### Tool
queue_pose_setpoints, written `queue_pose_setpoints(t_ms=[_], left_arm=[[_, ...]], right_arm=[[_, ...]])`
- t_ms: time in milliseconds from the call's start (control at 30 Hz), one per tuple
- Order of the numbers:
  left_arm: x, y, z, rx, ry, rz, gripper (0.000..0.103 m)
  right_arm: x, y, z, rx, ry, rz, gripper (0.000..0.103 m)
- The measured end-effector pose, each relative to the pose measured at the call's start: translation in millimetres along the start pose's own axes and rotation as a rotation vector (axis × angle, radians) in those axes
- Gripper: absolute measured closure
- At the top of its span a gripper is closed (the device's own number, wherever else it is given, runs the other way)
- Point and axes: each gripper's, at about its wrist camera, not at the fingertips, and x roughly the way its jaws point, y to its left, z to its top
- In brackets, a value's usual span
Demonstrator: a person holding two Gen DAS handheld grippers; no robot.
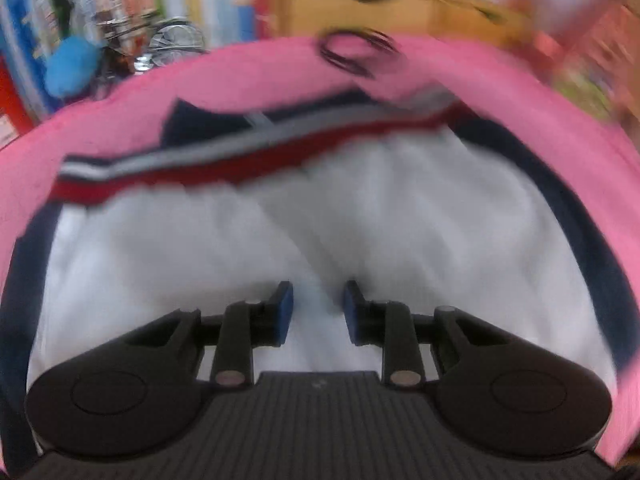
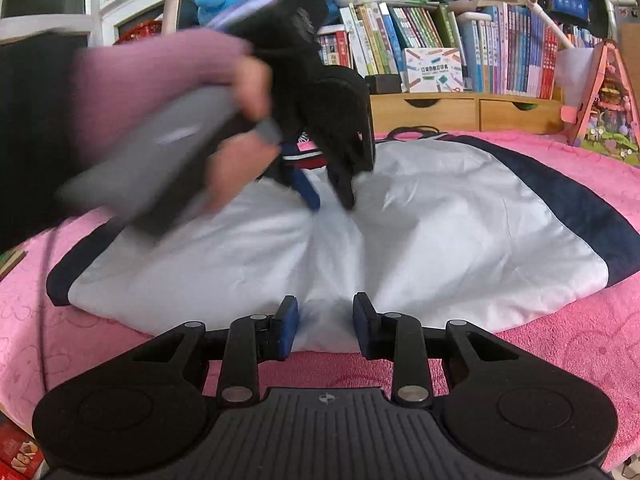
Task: Fold clothes
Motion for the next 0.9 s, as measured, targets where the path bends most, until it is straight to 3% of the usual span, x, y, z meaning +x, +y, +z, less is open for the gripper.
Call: queue_pose_setpoints(t_ms=[67, 133, 200, 267, 367, 467, 567, 667, 800, 900], left_arm=[[16.3, 14.7, 28.4, -0.093, -0.005, 0.01, 0.076], [21.1, 24.8, 44.0, -0.165, 0.047, -0.01, 0.076], [18.2, 29.2, 47.3, -0.174, 0.067, -0.008, 0.079], [1.4, 34.1, 40.8, -0.177, 0.028, -0.005, 0.081], [-35.2, 35.5, 18.5, -0.134, -0.015, -0.059, 0.081], [-74.0, 16.2, -21.4, -0.017, -0.002, -0.09, 0.081], [-91.6, -4.8, -64.1, 0.076, 0.071, -0.107, 0.081], [-75.0, -16.4, -89.7, 0.109, 0.182, -0.107, 0.079], [-53.4, -17.1, -76.0, 0.106, 0.152, -0.076, 0.075], [-26.3, -15.4, -39.6, 0.101, 0.074, -0.009, 0.072]], right_arm=[[-1.0, 0.4, -0.1, -0.005, 0.002, 0.001, 0.072], [-3.1, 1.2, -1.2, -0.004, 0.004, 0.005, 0.072], [-5.0, -1.2, -1.6, -0.002, 0.006, 0.01, 0.072], [-5.8, -2.2, -1.9, -0.001, 0.004, 0.014, 0.072], [-6.2, -3.1, -2.0, -0.003, -0.002, 0.017, 0.072], [-6.4, -3.0, -1.6, -0.004, -0.005, 0.017, 0.072], [-6.8, -3.5, -1.4, 0.0, -0.007, 0.019, 0.072], [-7.3, -2.8, -1.8, -0.007, -0.01, 0.015, 0.072], [-7.6, -3.5, -1.8, -0.011, -0.009, 0.017, 0.072], [-7.4, -3.8, -1.7, -0.016, -0.009, 0.019, 0.072]])
